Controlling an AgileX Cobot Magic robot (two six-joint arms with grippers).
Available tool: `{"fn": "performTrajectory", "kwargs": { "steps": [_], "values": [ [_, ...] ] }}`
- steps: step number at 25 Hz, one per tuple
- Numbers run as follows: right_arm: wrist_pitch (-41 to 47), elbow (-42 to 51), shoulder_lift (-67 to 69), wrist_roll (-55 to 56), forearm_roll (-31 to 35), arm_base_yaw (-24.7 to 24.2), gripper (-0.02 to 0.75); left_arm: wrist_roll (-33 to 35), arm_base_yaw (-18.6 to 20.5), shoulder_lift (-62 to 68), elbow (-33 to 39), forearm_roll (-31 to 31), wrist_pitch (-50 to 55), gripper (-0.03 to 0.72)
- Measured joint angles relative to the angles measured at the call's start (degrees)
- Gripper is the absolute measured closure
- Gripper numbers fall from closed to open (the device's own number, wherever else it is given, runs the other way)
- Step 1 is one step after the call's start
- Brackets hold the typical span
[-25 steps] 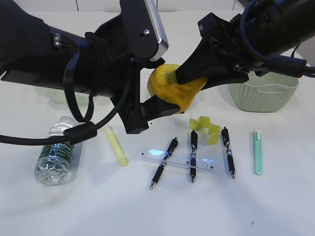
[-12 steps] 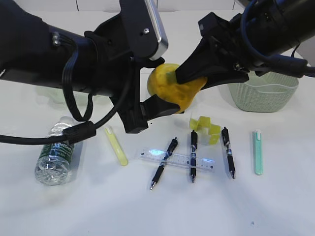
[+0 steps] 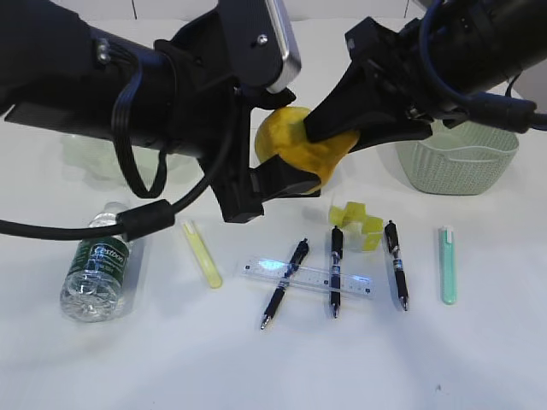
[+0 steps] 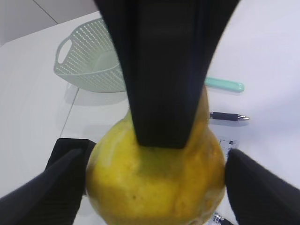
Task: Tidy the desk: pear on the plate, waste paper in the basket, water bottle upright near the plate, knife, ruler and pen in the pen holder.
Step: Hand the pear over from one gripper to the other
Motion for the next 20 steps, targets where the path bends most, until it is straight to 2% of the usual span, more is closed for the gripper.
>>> {"fn": "performTrajectory", "kwargs": {
  "steps": [5,15,20],
  "values": [
    [-0.1,0.1,0.0,-0.2,-0.5,0.0,0.485,0.0,0.0,0.7,-0.3,-0.1,0.0,0.017],
    [-0.1,0.1,0.0,-0.2,-0.6,0.0,0.485,0.0,0.0,0.8,-0.3,-0.3,0.0,0.149],
    [-0.2,0.1,0.0,-0.2,-0.6,0.0,0.485,0.0,0.0,0.8,-0.3,-0.4,0.0,0.181]
  ]
}}
